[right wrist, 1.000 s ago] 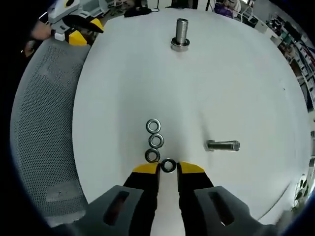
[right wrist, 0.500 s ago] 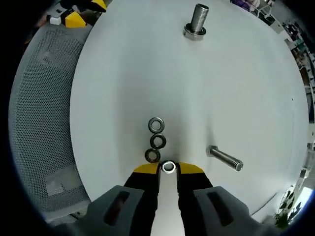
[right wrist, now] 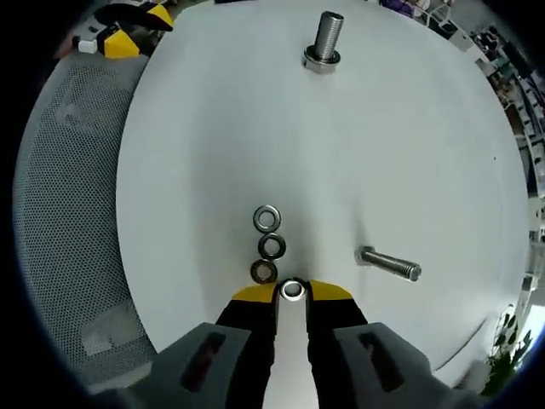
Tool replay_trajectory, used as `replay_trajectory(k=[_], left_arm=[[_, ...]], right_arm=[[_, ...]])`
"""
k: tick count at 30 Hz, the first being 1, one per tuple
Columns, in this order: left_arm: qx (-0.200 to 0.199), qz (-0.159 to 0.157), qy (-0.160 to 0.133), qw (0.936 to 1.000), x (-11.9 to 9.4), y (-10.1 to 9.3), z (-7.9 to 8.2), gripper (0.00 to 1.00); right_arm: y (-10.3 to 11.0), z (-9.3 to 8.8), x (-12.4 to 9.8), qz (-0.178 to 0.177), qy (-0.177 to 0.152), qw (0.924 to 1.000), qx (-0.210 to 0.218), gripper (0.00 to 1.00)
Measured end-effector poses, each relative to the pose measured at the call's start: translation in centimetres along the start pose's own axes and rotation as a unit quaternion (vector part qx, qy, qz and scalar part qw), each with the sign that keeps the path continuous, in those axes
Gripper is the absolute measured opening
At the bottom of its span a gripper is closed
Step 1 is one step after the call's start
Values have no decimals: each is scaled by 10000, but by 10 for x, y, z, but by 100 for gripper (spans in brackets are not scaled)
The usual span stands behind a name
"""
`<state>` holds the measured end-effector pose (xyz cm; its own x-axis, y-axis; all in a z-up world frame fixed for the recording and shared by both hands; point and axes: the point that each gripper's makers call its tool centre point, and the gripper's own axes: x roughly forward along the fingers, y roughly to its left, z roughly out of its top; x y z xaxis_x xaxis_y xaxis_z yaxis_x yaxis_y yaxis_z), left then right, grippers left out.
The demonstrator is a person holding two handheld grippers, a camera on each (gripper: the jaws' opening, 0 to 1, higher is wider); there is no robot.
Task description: Place the washer onto the threaded stud by aligning its center hole with the stud, sliding it down to the base, and recovering from edge contact or off-axis alignment until the washer reaches the visible bottom stop.
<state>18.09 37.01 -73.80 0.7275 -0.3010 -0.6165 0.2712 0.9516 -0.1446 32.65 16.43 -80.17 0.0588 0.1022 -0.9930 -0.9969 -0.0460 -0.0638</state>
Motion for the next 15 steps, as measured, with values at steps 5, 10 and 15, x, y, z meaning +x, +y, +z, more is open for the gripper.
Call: replay_trajectory(k=[5,10,15], left_arm=[[-24,-5,-22,10000,0,0,0,27],[-12,0,-6,10000,0,0,0,26],[-4,9,-3,10000,0,0,0,26]], right_arm=[[0,-1,-2,-17,-22,9999,145,15],[0,-1,-2,-20,-151,9996,254,15],[1,-2,-3,-51,-341,9989,310,15]])
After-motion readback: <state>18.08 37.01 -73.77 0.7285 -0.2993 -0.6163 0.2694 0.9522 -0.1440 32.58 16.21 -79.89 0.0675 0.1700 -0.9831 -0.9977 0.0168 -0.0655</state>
